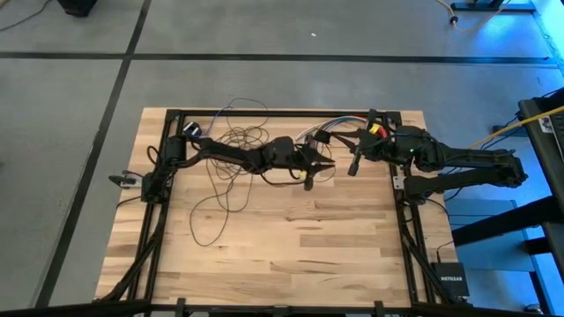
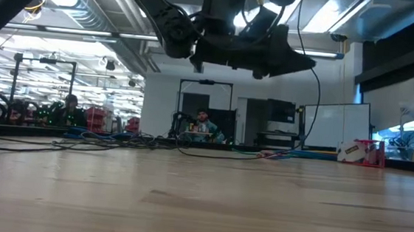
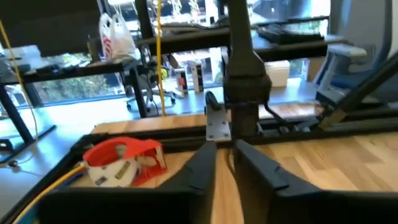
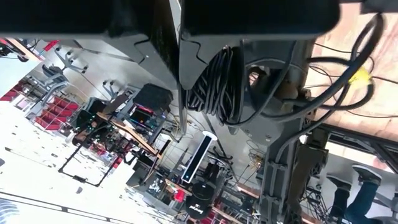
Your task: Coiling cords
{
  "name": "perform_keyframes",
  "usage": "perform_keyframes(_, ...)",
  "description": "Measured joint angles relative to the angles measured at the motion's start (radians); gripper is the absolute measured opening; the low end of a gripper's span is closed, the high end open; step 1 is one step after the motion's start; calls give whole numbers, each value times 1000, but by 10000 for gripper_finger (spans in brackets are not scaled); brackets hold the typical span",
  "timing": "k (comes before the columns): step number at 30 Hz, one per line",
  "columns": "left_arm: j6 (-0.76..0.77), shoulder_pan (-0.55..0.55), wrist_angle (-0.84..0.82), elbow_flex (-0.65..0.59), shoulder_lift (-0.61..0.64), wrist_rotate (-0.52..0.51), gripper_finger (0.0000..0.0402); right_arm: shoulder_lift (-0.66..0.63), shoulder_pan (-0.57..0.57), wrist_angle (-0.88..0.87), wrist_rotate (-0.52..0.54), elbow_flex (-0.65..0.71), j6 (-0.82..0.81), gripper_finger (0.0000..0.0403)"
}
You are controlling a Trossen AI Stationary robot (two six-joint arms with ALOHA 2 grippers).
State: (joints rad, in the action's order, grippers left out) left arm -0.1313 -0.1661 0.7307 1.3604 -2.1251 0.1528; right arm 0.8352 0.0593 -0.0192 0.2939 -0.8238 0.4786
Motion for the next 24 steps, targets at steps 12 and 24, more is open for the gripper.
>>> perform_keyframes(12,-40,-35,3,-1,-4,-77,5,5,0,38,-74,0,-1,5)
perform_keyframes(24,-10,-10,121,5,-5,6,2,120,0,158,-33,0,79,5)
